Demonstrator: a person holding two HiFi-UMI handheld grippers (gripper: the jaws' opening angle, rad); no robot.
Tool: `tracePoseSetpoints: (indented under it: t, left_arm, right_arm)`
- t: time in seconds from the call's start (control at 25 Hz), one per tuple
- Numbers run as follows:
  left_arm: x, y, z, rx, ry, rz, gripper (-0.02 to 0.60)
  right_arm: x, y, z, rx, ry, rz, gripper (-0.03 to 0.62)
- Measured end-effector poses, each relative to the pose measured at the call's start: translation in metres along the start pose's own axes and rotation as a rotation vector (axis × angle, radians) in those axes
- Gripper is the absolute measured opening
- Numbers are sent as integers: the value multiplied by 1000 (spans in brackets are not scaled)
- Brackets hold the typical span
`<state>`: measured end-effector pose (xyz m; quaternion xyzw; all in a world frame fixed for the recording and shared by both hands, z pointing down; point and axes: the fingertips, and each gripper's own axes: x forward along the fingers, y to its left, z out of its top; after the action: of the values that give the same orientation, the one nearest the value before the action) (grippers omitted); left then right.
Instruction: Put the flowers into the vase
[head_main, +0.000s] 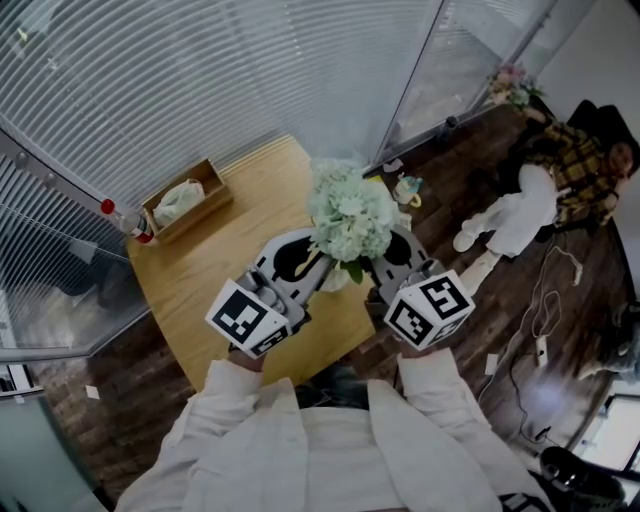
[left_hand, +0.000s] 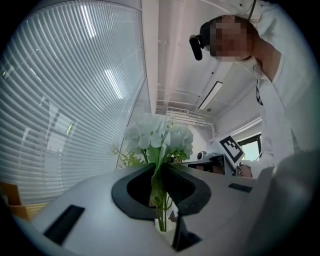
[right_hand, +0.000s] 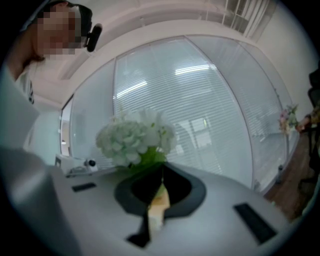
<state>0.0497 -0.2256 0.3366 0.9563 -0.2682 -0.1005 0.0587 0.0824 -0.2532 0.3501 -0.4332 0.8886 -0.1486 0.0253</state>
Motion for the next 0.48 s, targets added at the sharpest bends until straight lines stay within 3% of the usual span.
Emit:
tracePoseSetpoints:
  t: [0.2,0.48]
  left_arm:
    - [-8,-4,-22,-78,39,19,41]
    - [-17,-6,-40,-119,78,62,41]
  right_arm:
    - [-10,-1,-22,38,32,-21,14]
    - [-22,1,-38,64,51,-36,14]
